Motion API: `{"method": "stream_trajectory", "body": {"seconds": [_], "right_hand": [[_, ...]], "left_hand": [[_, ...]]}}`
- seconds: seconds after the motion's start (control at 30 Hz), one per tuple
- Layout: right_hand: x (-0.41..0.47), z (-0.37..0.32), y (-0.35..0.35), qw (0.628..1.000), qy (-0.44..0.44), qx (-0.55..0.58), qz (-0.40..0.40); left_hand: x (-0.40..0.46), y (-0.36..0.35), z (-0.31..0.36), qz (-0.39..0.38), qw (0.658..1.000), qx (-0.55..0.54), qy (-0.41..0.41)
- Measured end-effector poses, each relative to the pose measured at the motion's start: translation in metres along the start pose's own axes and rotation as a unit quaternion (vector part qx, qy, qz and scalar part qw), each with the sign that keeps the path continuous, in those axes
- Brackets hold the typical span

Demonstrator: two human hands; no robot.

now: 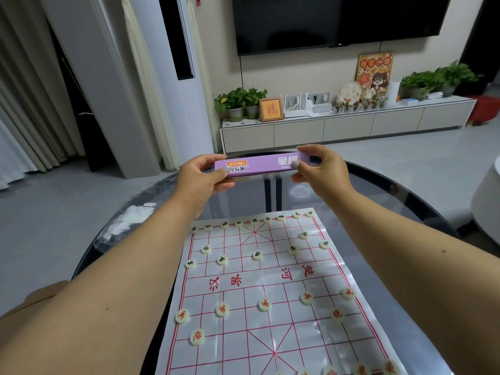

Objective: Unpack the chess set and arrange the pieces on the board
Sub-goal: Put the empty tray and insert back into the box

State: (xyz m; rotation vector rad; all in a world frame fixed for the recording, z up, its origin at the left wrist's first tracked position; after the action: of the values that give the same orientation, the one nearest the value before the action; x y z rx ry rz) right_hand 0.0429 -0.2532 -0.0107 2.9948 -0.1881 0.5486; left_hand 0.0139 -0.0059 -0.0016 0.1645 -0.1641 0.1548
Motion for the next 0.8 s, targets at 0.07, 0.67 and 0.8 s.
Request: {"method": "stream_trajectory", "body": {"seconds": [0.07,0.67,0.8], "right_hand": [[-0.001,0.000,-0.001,1.000,-0.002,-0.004,0.004],[-0.001,-0.004,-0.002,0.998,-0.052,0.016,0.036],[-0.002,-0.005,-0.005,0.998,-0.056,0.009,0.040]], "left_hand": [[-0.001,-0.001,0.002,0.002,1.000,-0.001,0.002],[0.004,-0.007,-0.005,0.065,0.997,0.051,-0.007],[0.011,-0.008,-0.009,0.080,0.995,0.000,0.061]]}}
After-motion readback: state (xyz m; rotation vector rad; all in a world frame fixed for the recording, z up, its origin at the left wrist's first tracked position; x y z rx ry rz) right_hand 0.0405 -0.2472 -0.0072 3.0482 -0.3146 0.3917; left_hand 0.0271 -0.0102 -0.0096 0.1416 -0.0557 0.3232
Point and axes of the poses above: each hand's wrist, its own x-axis towards the middle knuckle, its own y-axis out of the back of the hand, z = x × y, the point moved 4 cm from there along x, towards the middle knuckle, and after that the axes turned 8 degrees about x, right-handed, at the moved point
